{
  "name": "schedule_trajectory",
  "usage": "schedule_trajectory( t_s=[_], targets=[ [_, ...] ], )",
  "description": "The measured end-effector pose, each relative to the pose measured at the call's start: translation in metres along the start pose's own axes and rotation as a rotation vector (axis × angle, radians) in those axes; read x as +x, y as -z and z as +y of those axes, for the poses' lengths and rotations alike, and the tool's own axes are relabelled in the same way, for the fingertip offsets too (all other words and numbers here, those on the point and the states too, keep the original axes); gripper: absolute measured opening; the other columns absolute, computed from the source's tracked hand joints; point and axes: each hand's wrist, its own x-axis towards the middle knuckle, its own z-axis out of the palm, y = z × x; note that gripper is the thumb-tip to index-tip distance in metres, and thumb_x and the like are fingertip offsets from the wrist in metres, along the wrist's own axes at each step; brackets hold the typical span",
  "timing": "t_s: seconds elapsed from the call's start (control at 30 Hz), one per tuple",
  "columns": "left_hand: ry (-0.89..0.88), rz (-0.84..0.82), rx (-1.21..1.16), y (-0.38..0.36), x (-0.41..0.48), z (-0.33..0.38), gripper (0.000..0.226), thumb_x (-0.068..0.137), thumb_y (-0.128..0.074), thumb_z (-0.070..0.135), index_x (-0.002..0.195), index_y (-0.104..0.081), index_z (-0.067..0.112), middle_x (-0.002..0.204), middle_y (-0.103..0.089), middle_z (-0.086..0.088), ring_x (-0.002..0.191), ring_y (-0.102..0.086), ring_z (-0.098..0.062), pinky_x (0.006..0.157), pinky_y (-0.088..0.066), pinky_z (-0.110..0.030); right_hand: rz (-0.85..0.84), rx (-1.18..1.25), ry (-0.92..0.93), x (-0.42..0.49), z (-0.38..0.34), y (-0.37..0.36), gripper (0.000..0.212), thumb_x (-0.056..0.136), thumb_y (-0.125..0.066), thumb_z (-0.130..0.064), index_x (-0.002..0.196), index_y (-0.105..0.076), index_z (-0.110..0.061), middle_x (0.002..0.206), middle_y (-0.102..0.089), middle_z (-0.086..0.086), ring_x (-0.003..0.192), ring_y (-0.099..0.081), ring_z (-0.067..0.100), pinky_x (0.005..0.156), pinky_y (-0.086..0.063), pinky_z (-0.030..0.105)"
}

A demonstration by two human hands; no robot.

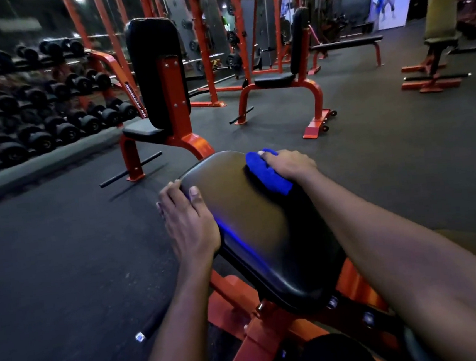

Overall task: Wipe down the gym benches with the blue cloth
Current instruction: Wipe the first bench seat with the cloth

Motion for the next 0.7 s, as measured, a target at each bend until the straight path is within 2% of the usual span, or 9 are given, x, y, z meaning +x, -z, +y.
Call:
schedule_trajectory(
  t_s=[0.13,0.23,0.33,0.43,0.57,0.7],
  targets=[
    [0.007,0.010,-0.036,-0.001,0.000,-0.001,0.046,0.098,-0.026,0.042,0.129,-0.045,0.013,0.131,-0.043,-0.006,0.125,-0.042,-0.027,0.113,-0.028,-0.052,-0.022,-0.018,0.151,0.011,-0.031,-0.005,0.075,0.088,-0.021,-0.080,0.147,-0.041,-0.038,0.150,-0.048,0.006,0.135,-0.046,0.033,0.107,-0.037,0.041],
    [0.022,0.002,-0.022,0.001,-0.002,0.000,0.045,0.099,-0.027,0.041,0.130,-0.044,0.014,0.134,-0.043,-0.005,0.126,-0.042,-0.026,0.111,-0.029,-0.054,-0.024,-0.026,0.244,0.006,-0.020,-0.005,0.069,0.092,-0.024,-0.077,0.149,-0.035,-0.040,0.147,-0.051,0.008,0.133,-0.047,0.035,0.103,-0.039,0.040],
    [0.024,-0.006,-0.024,0.003,-0.005,0.002,0.047,0.099,-0.027,0.041,0.132,-0.043,0.013,0.137,-0.043,-0.005,0.130,-0.039,-0.024,0.117,-0.022,-0.051,-0.001,0.003,0.249,0.002,0.019,-0.003,0.065,0.095,-0.029,-0.071,0.151,-0.030,-0.041,0.145,-0.052,0.012,0.129,-0.049,0.038,0.102,-0.043,0.042],
    [0.024,-0.002,-0.024,0.003,-0.006,0.004,0.051,0.097,-0.023,0.046,0.132,-0.043,0.015,0.138,-0.044,-0.003,0.132,-0.039,-0.022,0.121,-0.015,-0.044,-0.020,0.042,0.232,0.008,0.041,0.000,0.061,0.095,-0.034,-0.068,0.150,-0.035,-0.042,0.148,-0.050,0.010,0.131,-0.049,0.037,0.106,-0.042,0.043],
    [0.039,0.015,-0.030,0.001,-0.003,0.000,0.048,0.097,-0.025,0.043,0.132,-0.044,0.016,0.136,-0.046,0.000,0.130,-0.041,-0.018,0.121,-0.016,-0.045,-0.037,0.046,0.275,0.024,0.001,-0.001,0.055,0.095,-0.034,-0.067,0.144,-0.043,-0.045,0.148,-0.050,0.009,0.133,-0.047,0.035,0.106,-0.038,0.039],
    [0.054,0.015,-0.048,-0.003,-0.002,0.001,0.053,0.096,-0.023,0.048,0.134,-0.043,0.018,0.138,-0.046,0.002,0.131,-0.040,-0.015,0.122,-0.011,-0.038,-0.055,-0.002,0.414,0.039,-0.062,-0.010,0.055,0.090,-0.035,-0.068,0.140,-0.047,-0.048,0.147,-0.052,0.004,0.131,-0.049,0.032,0.104,-0.040,0.038]
  ],
)
